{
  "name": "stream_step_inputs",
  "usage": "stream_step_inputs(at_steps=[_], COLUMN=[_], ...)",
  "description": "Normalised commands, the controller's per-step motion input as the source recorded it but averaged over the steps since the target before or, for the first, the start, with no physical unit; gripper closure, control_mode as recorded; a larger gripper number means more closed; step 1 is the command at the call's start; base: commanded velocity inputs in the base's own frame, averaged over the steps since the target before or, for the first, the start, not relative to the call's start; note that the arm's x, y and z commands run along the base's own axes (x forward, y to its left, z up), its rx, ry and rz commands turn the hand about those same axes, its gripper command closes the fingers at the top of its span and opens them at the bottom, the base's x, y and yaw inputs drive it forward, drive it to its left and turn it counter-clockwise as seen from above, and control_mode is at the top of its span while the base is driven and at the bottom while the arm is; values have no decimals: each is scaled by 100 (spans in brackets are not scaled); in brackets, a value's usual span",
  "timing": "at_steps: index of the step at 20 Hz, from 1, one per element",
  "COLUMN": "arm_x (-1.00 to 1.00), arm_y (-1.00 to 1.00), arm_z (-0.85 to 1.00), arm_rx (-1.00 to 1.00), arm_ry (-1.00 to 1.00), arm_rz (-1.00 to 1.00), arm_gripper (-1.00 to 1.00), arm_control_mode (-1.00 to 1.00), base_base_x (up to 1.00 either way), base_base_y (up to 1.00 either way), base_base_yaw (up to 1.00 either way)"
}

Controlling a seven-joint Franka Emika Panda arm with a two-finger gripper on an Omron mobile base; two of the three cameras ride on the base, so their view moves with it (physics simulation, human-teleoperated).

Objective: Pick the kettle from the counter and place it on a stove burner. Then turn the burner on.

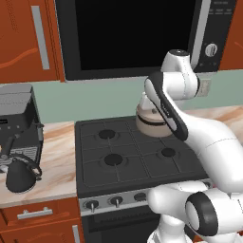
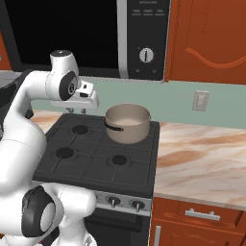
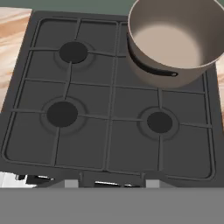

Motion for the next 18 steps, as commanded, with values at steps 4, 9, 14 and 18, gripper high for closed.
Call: stream_step_inputs(at_steps=[4, 9, 14, 18], arm_x=[-7, -27, -28, -19], arm_y=[2, 38, 67, 85], arm_z=[-1, -15, -10, -7], arm_rx=[1, 0, 0, 0], arm_ry=[0, 0, 0, 0], arm_rz=[0, 10, 14, 14], arm_gripper=[-100, -100, -100, -100], arm_control_mode=[-100, -100, -100, -100], base_base_x=[0, 0, 0, 0], base_base_y=[0, 0, 0, 0], base_base_yaw=[0, 0, 0, 0])
